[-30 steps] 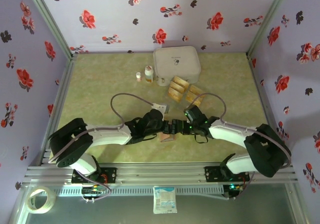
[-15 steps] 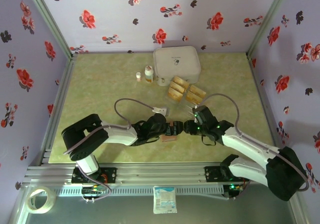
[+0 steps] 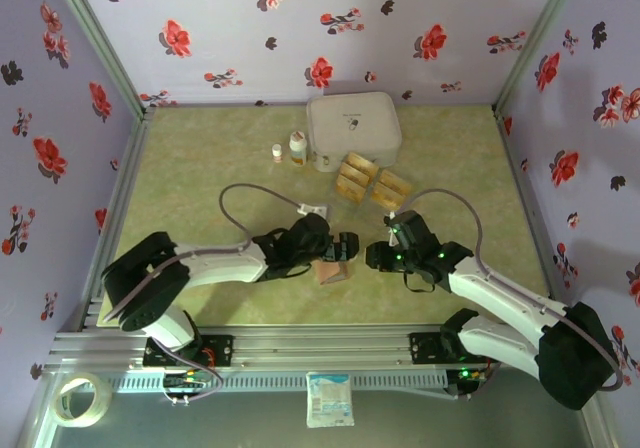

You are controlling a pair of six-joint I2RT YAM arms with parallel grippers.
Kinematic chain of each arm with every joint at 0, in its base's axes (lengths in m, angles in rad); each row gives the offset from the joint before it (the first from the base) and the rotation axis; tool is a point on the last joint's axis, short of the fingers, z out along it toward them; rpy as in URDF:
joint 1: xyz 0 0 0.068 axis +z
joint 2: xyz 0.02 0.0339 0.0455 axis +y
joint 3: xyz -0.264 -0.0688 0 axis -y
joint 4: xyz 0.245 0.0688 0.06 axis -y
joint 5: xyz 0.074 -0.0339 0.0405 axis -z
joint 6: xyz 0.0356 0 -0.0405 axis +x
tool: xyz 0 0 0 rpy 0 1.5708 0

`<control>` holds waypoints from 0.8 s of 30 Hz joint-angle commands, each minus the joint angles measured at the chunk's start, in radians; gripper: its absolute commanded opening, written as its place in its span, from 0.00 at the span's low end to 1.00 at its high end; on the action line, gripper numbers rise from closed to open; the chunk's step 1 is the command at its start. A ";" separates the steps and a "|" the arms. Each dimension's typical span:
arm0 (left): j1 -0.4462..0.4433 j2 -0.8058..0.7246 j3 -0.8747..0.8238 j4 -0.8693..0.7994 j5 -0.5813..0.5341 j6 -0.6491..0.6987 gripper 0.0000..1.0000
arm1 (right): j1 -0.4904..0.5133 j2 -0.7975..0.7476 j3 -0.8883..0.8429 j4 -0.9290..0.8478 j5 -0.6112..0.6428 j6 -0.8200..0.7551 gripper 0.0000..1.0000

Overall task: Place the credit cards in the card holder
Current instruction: Close the card holder at the bottom-center of the table, then press the card holder at the bottom-center of the table.

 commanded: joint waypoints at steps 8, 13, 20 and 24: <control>0.145 -0.203 -0.015 -0.217 -0.045 0.088 1.00 | 0.171 0.035 0.155 0.032 0.014 0.051 0.23; 0.224 -0.286 -0.079 -0.264 -0.050 0.076 1.00 | 0.282 0.146 0.252 0.049 0.035 0.042 0.21; 0.300 -0.345 -0.144 -0.310 -0.056 0.059 1.00 | 0.370 0.348 0.351 0.061 0.039 0.004 0.09; 0.304 -0.350 -0.155 -0.322 -0.054 0.062 1.00 | 0.360 0.361 0.315 0.056 0.081 -0.008 0.04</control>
